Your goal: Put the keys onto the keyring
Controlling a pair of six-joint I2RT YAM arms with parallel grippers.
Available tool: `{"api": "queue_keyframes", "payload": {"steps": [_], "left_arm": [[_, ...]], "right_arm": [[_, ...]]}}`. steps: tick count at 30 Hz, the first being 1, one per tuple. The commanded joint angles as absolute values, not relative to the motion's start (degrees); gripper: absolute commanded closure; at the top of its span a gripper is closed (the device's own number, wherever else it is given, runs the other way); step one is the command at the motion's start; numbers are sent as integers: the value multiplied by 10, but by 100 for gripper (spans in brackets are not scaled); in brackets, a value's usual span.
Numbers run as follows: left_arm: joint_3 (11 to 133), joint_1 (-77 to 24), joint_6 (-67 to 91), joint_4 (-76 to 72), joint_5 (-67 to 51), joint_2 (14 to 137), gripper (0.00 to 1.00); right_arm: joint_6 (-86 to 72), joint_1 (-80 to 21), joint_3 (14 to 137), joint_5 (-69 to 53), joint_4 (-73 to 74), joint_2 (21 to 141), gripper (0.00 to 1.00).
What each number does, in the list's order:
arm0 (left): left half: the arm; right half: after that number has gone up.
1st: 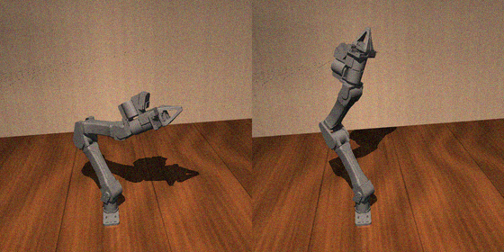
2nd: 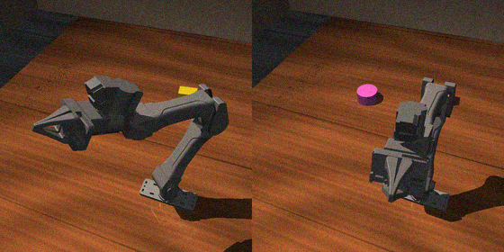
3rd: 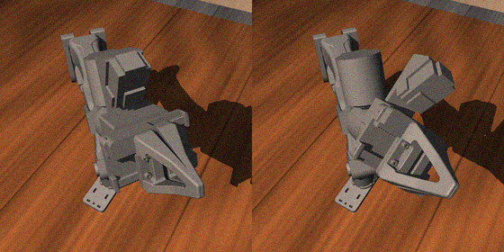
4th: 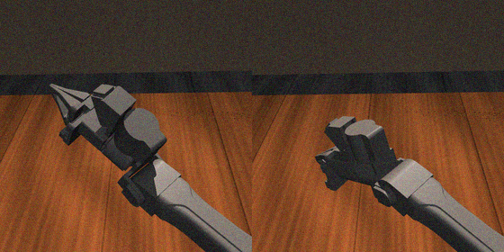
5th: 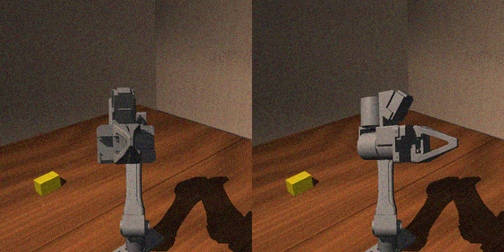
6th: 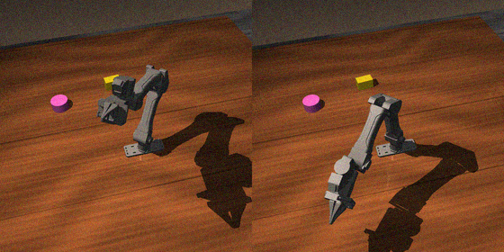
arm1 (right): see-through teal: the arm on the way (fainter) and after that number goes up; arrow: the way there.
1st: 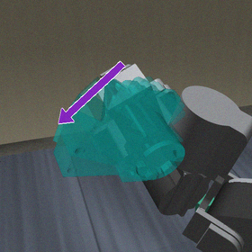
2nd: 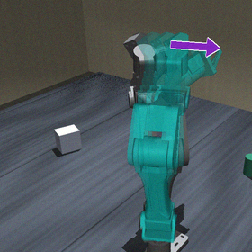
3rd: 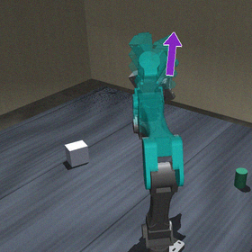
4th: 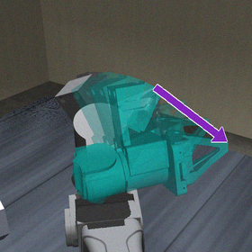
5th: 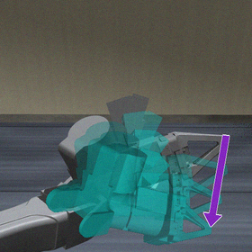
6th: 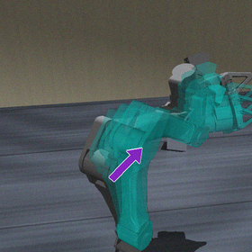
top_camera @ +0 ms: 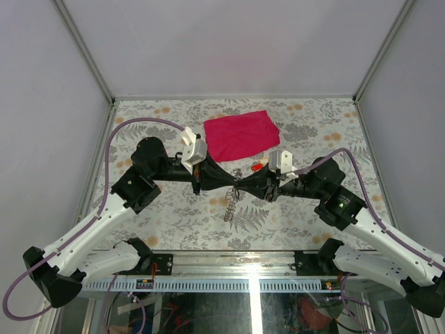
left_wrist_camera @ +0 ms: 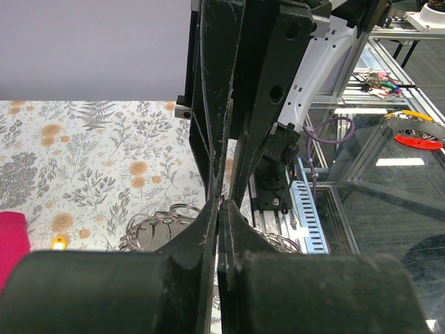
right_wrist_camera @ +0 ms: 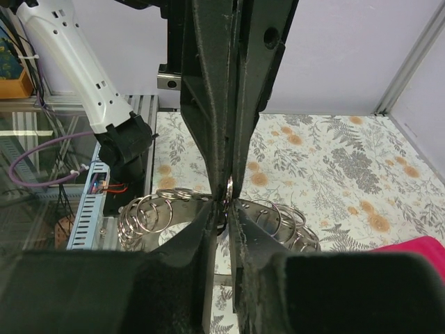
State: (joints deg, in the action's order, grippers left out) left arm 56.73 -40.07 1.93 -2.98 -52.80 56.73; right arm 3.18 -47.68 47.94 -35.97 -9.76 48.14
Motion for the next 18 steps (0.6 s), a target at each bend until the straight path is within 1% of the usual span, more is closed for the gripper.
{"api": "queue_keyframes", "payload": {"steps": [1,4,5,8,9,11,12,15,18], "left_arm": [[583,-400,21,-68,-535,564,100],[582,-400,20,-67,-534,564,100],[581,-400,20,-67,-532,563,100],[581,-400,17,-62,-524,560,99],[582,-400,15,-60,-522,559,97],[582,-400,11,-53,-516,556,89],[582,-400,8,-49,-514,555,87],[581,-400,5,-44,-507,553,82],[582,-400,4,-42,-497,553,80]], "right_arm": [[19,-478,502,-382,-143,488,86],[16,-478,506,-386,-142,490,99],[17,-478,509,-386,-135,491,100],[30,-478,527,-379,-95,492,100],[36,-478,539,-374,-75,492,100],[52,-478,560,-364,-27,493,100],[59,-478,574,-360,0,496,100],[83,-478,621,-352,96,513,100],[98,-478,663,-341,187,532,100]]}}
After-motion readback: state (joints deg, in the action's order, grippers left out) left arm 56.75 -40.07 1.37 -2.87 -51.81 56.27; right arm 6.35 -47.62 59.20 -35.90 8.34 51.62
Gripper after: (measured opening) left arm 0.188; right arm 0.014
